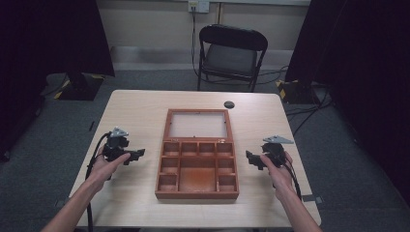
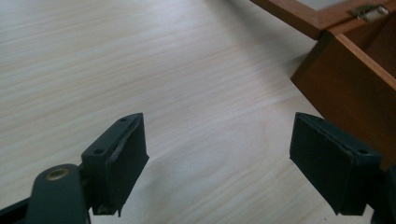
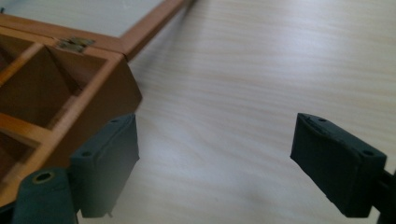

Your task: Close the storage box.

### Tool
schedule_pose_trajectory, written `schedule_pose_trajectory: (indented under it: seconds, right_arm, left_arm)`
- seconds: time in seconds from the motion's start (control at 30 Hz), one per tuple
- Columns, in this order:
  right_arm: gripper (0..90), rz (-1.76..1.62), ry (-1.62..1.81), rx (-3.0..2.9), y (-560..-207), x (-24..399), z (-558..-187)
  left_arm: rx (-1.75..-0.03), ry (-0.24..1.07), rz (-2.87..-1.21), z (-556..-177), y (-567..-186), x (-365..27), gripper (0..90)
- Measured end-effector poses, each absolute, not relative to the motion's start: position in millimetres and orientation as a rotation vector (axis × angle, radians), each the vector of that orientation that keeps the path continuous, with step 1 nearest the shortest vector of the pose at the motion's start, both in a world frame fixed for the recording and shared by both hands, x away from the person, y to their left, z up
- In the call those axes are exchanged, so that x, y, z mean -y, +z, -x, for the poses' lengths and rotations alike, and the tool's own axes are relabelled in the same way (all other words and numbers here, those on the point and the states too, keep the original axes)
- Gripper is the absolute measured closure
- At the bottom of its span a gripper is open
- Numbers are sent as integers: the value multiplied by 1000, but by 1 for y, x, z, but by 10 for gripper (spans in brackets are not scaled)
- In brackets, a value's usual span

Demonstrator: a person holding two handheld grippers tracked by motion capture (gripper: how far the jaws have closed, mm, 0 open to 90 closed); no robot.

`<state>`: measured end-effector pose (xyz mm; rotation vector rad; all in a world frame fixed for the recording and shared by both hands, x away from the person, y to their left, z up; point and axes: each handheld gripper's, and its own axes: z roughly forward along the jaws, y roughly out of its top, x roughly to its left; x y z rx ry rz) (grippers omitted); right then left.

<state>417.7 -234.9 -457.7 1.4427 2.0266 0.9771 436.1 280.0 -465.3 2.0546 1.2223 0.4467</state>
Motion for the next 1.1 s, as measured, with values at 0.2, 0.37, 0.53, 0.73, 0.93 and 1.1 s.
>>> schedule_pose_trajectory:
  seconds: [0.2,0.37,0.53,0.73,0.93,1.1]
  right_arm:
    - [140,-1369,1073,-2083,-441,211,-440]
    - [140,-1303,1083,-2100,-427,194,-455]
    - [139,-1246,1137,-2176,-419,181,-468]
    - [139,-1244,1139,-2190,-423,169,-487]
    - [148,-1284,1151,-2182,-439,166,-507]
    - [147,-1352,1150,-2222,-452,168,-519]
  left_arm:
    - [-1166,417,-2054,-446,-457,-267,191]
    - [-1174,407,-2010,-455,-444,-263,204]
    - [-1191,416,-1969,-468,-437,-259,219]
    - [-1170,398,-1951,-485,-433,-245,218]
    - [-1150,362,-1955,-496,-438,-231,199]
    - [-1163,321,-1966,-503,-449,-218,195]
